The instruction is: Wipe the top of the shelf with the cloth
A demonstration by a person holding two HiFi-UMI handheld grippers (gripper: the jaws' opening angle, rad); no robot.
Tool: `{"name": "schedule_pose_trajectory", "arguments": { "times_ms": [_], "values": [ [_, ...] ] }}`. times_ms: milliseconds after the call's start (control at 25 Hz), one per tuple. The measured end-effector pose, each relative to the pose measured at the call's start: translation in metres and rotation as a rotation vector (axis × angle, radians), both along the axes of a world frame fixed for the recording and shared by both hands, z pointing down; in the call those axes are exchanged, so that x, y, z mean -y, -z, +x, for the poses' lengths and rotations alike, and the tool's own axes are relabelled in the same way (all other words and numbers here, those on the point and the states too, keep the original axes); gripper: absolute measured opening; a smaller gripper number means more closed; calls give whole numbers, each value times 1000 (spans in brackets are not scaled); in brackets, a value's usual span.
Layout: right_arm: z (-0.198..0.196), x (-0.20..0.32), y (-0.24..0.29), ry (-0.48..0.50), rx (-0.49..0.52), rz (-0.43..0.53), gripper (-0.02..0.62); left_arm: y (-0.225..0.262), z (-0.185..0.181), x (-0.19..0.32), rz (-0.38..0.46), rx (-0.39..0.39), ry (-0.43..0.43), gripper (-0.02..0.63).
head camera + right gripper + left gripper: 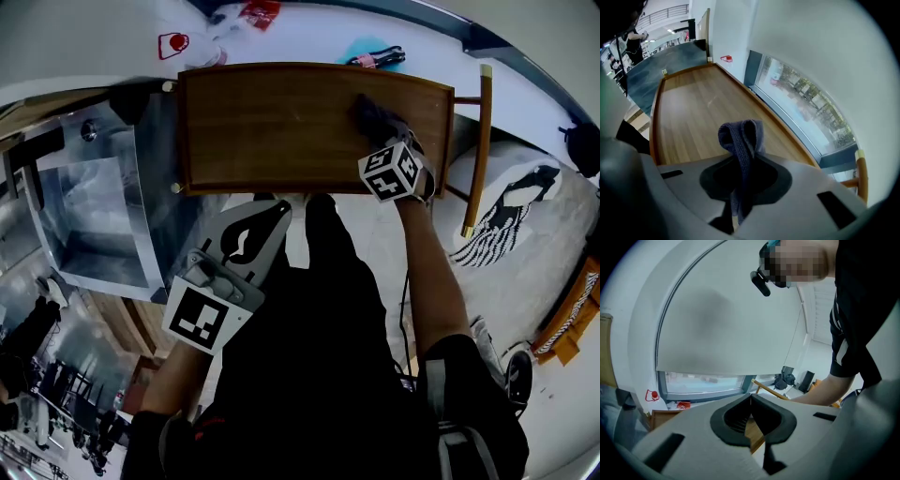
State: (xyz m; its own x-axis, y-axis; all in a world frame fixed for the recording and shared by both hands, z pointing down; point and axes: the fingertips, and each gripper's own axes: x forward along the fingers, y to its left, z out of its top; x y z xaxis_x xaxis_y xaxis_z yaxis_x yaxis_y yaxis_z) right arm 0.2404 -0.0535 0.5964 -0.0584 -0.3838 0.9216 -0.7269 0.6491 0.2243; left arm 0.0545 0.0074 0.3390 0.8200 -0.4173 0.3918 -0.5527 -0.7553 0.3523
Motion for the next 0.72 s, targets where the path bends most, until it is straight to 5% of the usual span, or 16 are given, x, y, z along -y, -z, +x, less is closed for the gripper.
{"name": "schedule_pose_trajectory", "arguments": {
  "times_ms": [720],
  "values": [
    [-304, -23, 18, 410, 145, -15, 48, 5, -172, -13, 9, -3, 200, 21]
  ]
}}
